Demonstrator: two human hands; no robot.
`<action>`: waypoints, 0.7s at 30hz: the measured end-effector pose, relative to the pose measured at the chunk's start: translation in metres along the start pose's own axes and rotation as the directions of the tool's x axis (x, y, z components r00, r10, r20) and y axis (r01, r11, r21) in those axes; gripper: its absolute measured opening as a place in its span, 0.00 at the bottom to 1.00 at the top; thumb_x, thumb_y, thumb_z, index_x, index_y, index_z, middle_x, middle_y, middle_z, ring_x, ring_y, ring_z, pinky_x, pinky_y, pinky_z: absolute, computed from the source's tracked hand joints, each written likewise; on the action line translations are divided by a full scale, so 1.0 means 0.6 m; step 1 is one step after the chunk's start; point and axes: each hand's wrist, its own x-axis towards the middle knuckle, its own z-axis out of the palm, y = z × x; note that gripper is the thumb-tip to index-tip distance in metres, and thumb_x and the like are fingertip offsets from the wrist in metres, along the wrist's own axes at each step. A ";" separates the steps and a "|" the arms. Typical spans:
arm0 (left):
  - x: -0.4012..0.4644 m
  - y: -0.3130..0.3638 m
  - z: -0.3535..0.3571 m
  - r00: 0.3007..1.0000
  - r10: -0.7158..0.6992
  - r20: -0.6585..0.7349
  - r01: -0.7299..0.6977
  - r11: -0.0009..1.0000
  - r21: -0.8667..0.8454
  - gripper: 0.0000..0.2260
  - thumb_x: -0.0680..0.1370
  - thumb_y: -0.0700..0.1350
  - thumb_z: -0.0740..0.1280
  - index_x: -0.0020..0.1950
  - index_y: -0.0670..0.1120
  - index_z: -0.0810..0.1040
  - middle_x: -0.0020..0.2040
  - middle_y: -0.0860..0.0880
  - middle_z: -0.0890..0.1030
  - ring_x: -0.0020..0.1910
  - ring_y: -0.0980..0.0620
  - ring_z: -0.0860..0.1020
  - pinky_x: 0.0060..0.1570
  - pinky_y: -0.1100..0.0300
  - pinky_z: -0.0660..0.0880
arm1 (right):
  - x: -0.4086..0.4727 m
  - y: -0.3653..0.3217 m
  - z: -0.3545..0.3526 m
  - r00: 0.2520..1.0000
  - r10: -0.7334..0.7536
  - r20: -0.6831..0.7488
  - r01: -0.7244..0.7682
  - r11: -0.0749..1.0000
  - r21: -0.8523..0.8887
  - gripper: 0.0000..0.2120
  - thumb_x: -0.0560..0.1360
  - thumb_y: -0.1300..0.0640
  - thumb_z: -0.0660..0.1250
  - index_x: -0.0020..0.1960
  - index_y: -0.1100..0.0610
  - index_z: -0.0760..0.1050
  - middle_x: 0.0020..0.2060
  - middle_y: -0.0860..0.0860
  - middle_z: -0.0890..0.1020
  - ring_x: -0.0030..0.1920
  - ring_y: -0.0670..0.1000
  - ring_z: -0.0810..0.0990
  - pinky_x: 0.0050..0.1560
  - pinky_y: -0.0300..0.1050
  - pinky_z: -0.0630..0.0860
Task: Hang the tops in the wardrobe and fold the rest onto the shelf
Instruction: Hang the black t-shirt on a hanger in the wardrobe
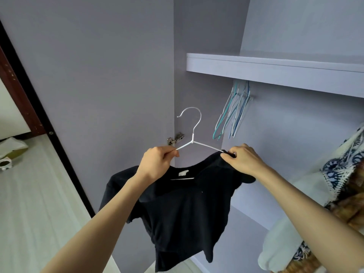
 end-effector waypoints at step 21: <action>-0.025 -0.026 -0.028 0.957 -0.019 -0.288 0.070 0.983 0.169 0.10 0.79 0.38 0.61 0.49 0.44 0.82 0.42 0.48 0.78 0.37 0.43 0.76 0.42 0.56 0.68 | -0.021 -0.012 0.033 0.937 -0.141 -0.318 0.194 0.971 0.142 0.12 0.78 0.53 0.59 0.40 0.55 0.75 0.36 0.52 0.78 0.39 0.58 0.75 0.40 0.47 0.70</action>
